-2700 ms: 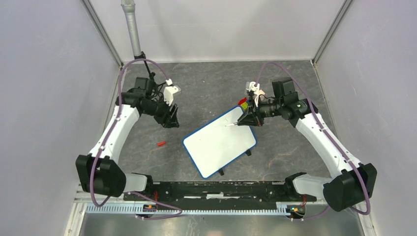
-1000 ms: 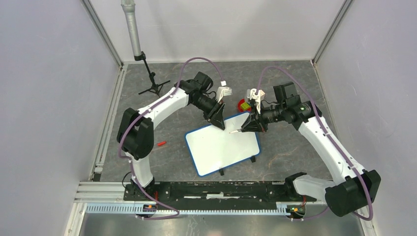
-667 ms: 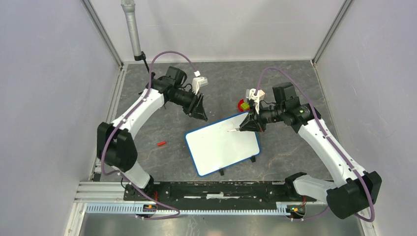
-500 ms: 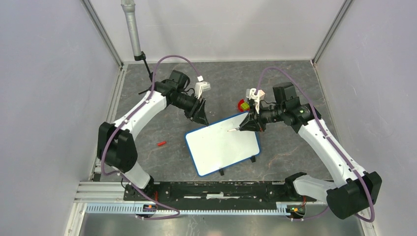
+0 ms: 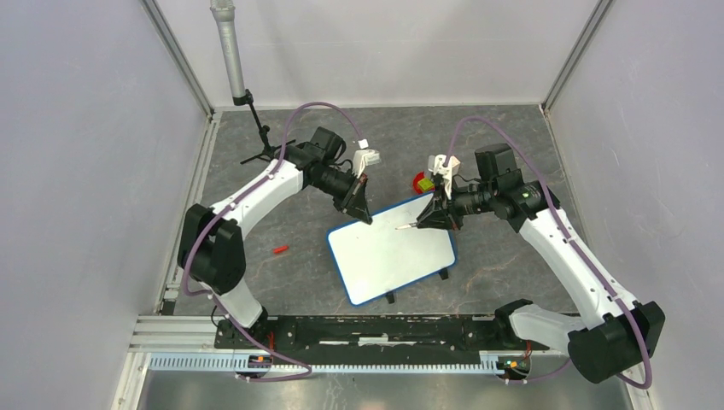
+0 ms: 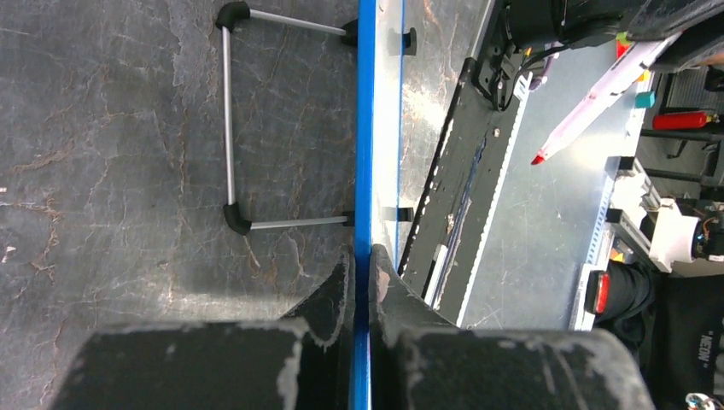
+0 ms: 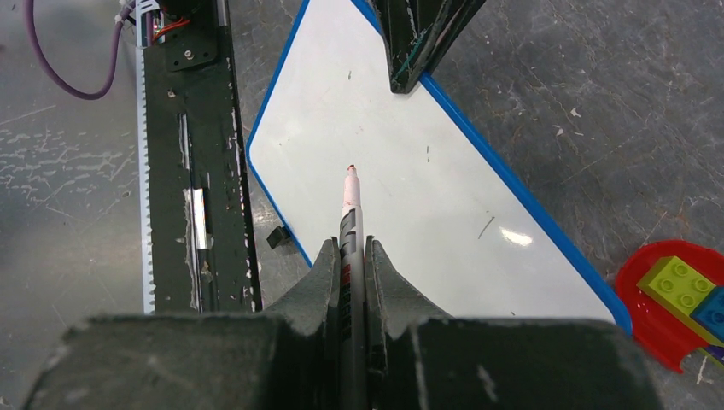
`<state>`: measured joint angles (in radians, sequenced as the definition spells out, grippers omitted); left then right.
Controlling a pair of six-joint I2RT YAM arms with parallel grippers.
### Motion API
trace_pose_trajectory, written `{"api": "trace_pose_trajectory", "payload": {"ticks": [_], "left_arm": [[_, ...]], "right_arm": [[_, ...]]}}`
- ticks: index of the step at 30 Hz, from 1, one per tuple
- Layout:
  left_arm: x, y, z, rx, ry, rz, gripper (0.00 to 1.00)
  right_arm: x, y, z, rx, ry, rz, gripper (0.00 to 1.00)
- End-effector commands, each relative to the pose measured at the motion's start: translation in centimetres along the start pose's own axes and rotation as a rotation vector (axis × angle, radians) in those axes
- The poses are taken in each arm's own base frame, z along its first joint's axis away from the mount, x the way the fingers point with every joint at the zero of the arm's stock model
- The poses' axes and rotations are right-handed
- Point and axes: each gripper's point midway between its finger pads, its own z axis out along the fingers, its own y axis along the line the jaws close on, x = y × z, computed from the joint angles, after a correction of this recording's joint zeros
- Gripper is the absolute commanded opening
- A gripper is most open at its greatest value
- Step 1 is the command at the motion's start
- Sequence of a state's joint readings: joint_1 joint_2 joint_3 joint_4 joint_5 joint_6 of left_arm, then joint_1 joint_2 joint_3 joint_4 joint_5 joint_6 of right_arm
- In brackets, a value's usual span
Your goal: Write a sentence on the whiteboard
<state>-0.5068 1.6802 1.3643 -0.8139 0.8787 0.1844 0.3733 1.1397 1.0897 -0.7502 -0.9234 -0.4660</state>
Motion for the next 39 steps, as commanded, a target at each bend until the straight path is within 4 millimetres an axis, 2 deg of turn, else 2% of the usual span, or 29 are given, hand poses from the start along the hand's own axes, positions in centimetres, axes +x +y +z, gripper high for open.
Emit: {"api": "trace_pose_trajectory", "payload": {"ticks": [1, 9, 18, 24, 29, 35, 37, 39], "left_arm": [[-3.4, -0.4, 0.1, 0.011, -0.091, 0.034, 0.02], [-4.6, -0.3, 0.6, 0.028, -0.120, 0.031, 0.02], [-6.3, -1.9, -0.5, 0.062, -0.166, 0.074, 0.03], [-7.3, -2.3, -0.3, 0.088, -0.213, 0.046, 0.03], [-6.2, -1.0, 1.0, 0.096, -0.172, -0.008, 0.03], [-4.9, -0.8, 2.0, 0.090, -0.130, -0.009, 0.03], [-4.5, -0.7, 2.2, 0.084, -0.108, -0.006, 0.07], [-3.7, -0.9, 2.6, 0.083, -0.080, 0.033, 0.05]], "right_arm": [[-1.7, 0.5, -0.6, -0.007, -0.030, -0.063, 0.00], [-1.3, 0.6, -0.6, -0.011, -0.021, -0.063, 0.00], [-1.2, 0.6, -0.5, -0.020, -0.020, -0.059, 0.00], [-1.2, 0.7, -0.5, -0.022, -0.020, -0.062, 0.00], [-1.1, 0.7, -0.6, -0.018, -0.016, -0.066, 0.00], [-0.5, 0.4, -0.4, -0.010, -0.004, -0.061, 0.00], [-0.5, 0.4, -0.3, -0.012, -0.004, -0.060, 0.00], [-0.6, 0.4, -0.3, -0.012, -0.008, -0.059, 0.00]]}}
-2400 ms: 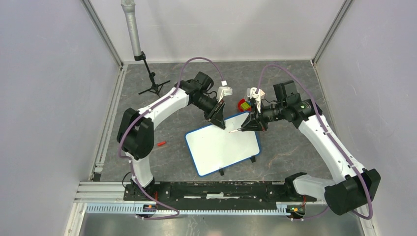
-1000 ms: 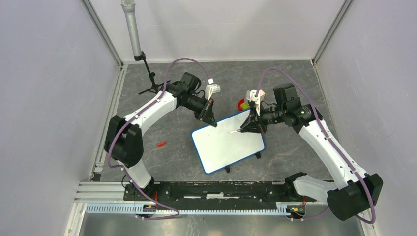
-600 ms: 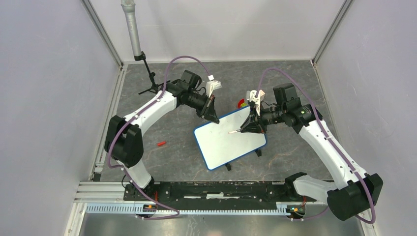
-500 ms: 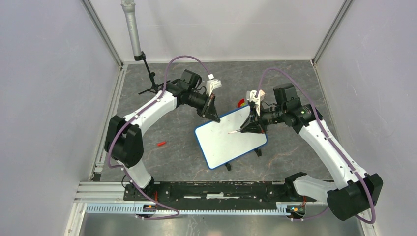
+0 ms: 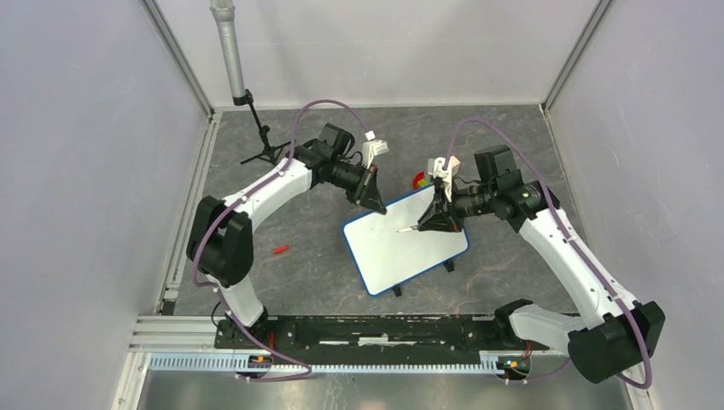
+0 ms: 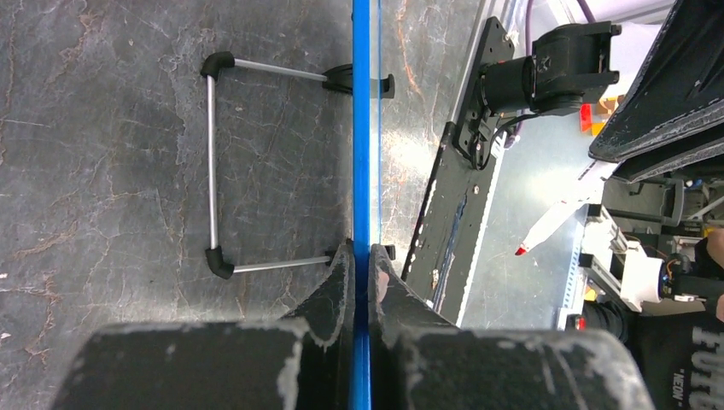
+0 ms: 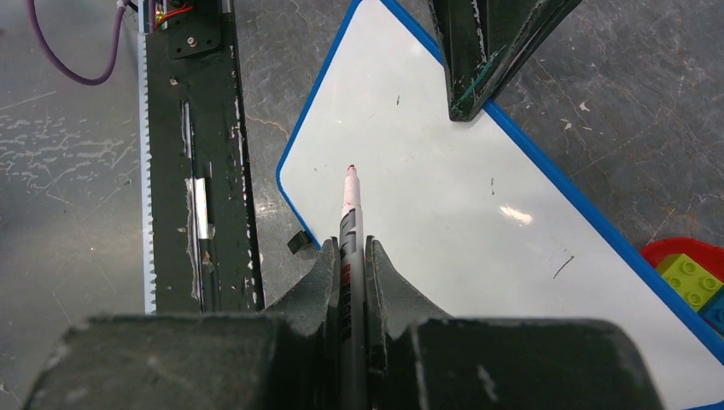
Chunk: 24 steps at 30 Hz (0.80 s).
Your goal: Write a sentence on the whiteboard
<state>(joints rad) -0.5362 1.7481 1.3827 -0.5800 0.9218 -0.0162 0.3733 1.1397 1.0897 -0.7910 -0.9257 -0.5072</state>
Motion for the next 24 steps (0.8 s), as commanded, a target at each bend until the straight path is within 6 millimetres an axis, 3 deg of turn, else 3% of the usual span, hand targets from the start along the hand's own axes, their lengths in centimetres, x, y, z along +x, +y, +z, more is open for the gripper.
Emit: {"api": "trace_pose_trajectory", "payload": {"ticks": [1, 10, 11, 14, 16, 19, 24], "left_arm": [[0.5, -1.2, 0.5, 0.036, 0.042, 0.083, 0.04], [2.2, -0.7, 1.2, 0.065, 0.170, 0.120, 0.03], [2.1, -0.7, 1.2, 0.065, 0.169, 0.119, 0.07], [1.3, -0.8, 0.7, 0.040, 0.144, 0.107, 0.34], [0.1, -1.0, -0.9, 0.036, 0.094, 0.086, 0.43], [-1.7, -0.6, -5.0, 0.013, -0.014, 0.042, 0.50], [0.6, -0.9, -7.9, -0.072, -0.046, 0.054, 0.62]], "right_arm": [[-1.2, 0.0, -0.2, 0.004, -0.028, -0.049, 0.00], [-0.8, 0.1, 0.0, -0.005, -0.023, -0.037, 0.00], [-0.6, 0.2, 0.0, -0.004, -0.023, -0.037, 0.00], [-0.4, -0.2, 0.0, 0.024, -0.024, -0.034, 0.00], [-0.4, -0.5, 0.1, 0.039, -0.036, -0.029, 0.00], [-1.1, -0.8, 0.1, 0.070, -0.061, -0.039, 0.00], [-2.7, -0.9, 1.0, 0.120, -0.115, -0.061, 0.00]]}}
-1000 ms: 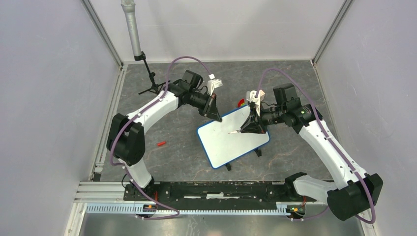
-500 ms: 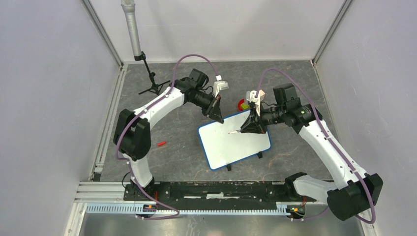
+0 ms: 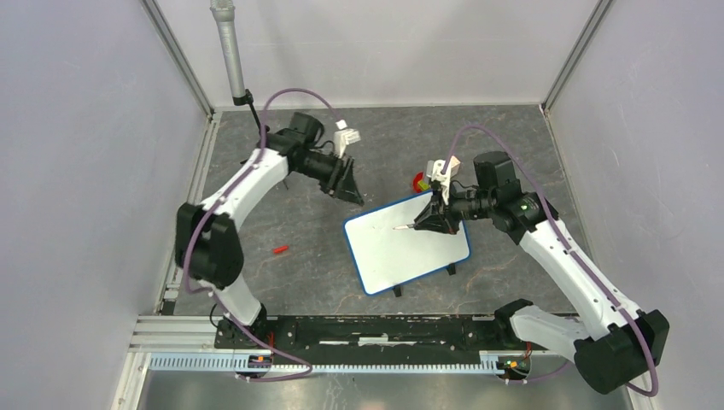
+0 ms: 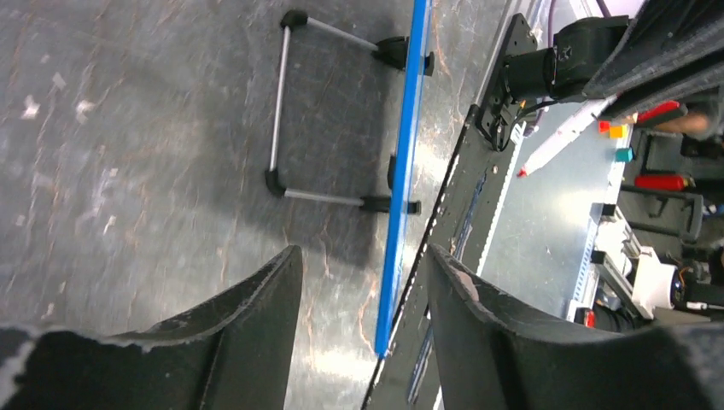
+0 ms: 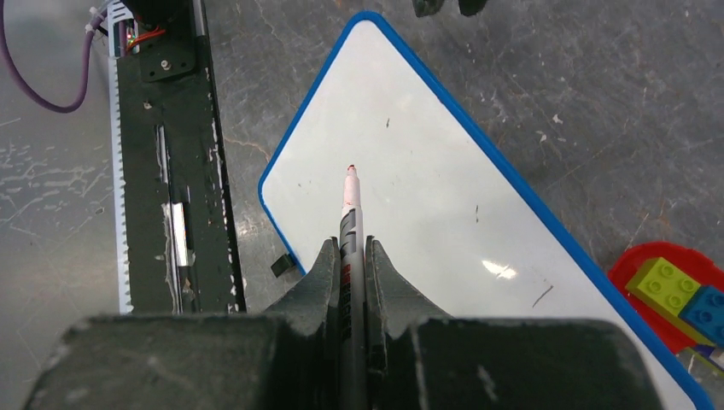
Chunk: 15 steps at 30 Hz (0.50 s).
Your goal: Write a sentence on the whiteboard
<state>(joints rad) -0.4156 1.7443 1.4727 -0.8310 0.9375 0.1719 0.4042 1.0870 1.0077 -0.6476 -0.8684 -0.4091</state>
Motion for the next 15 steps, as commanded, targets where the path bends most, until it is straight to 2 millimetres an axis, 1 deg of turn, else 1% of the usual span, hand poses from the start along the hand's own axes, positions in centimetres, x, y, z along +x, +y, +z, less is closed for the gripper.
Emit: {"api": "trace_pose_trajectory", "payload": {"ticks": [1, 4, 5, 8, 12, 15], "left_arm": [[1.2, -2.3, -3.3, -0.034, -0.058, 0.038, 0.62], [2.7, -2.0, -3.3, -0.043, -0.041, 0.031, 0.63], [2.9, -1.8, -3.3, -0.045, -0.039, 0.027, 0.63], [3.3, -1.3, -2.7, -0.031, -0.019, 0.006, 0.62], [3.3, -0.8, -2.0, 0.004, -0.006, -0.015, 0.59], [3.3, -0.6, -1.7, 0.012, -0.004, -0.022, 0.54]], "right_arm": [[-2.9, -0.5, 0.7, 0.069, -0.092, -0.052, 0.00], [-3.4, -0.4, 1.7, 0.078, -0.097, -0.063, 0.00], [-3.5, -0.3, 2.1, 0.079, -0.093, -0.072, 0.00], [-3.6, 0.1, 3.2, 0.083, -0.073, -0.109, 0.00], [-3.9, 0.8, 4.5, 0.093, -0.039, -0.183, 0.00], [-3.5, 1.1, 5.3, 0.092, -0.010, -0.206, 0.00]]}}
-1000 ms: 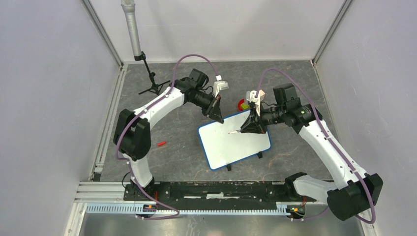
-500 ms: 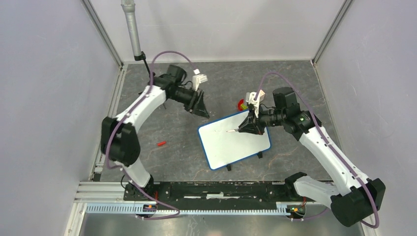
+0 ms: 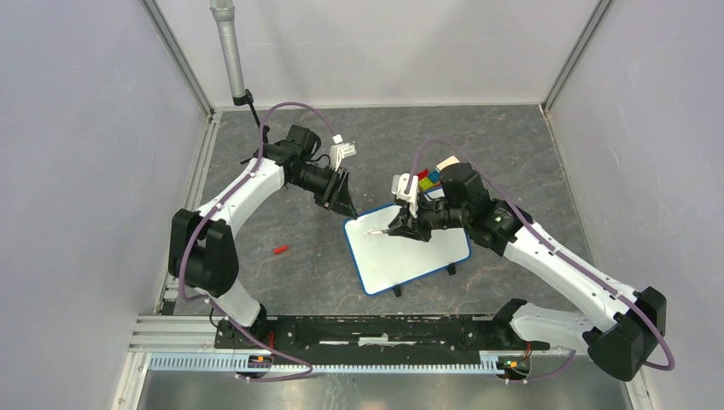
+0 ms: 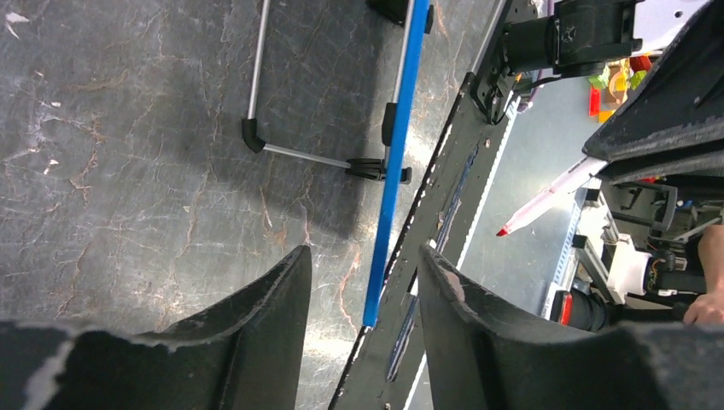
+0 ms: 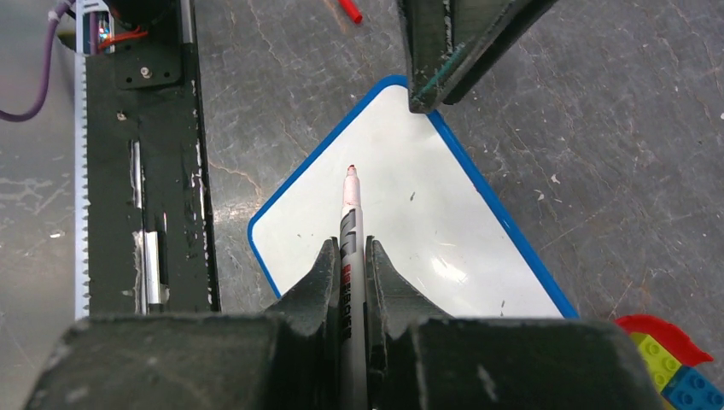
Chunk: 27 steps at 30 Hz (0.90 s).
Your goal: Write a sentence on the whiteboard
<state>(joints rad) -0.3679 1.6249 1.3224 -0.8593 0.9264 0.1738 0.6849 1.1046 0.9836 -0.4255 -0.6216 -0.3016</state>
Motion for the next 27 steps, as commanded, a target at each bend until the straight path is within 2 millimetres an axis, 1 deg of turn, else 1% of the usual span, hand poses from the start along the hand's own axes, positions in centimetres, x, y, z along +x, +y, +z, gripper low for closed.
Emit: {"api": "trace_pose_trajectory", "payload": {"ticks": [1, 5, 7, 14, 23, 27], "left_arm": [[-0.2, -0.3, 0.1, 0.045, -0.009, 0.050, 0.51], [-0.2, -0.4, 0.2, 0.054, -0.010, 0.048, 0.37], [-0.1, -0.4, 0.2, 0.057, -0.008, 0.044, 0.32], [0.0, -0.5, 0.3, 0.064, -0.007, 0.045, 0.26], [0.3, -0.4, 0.5, 0.075, -0.001, 0.049, 0.31], [0.4, -0.5, 0.5, 0.074, 0.000, 0.054, 0.22]], "right_arm": [[-0.8, -1.0, 0.9, 0.068, 0.013, -0.075, 0.00], [-0.9, -1.3, 1.6, 0.105, 0.018, -0.097, 0.00], [-1.2, -1.3, 2.1, 0.107, 0.016, -0.103, 0.00], [-1.5, -1.3, 2.9, 0.112, 0.019, -0.103, 0.00], [-2.1, -1.5, 3.6, 0.108, 0.011, -0.101, 0.00], [-2.2, -1.7, 3.8, 0.119, 0.016, -0.101, 0.00]]}}
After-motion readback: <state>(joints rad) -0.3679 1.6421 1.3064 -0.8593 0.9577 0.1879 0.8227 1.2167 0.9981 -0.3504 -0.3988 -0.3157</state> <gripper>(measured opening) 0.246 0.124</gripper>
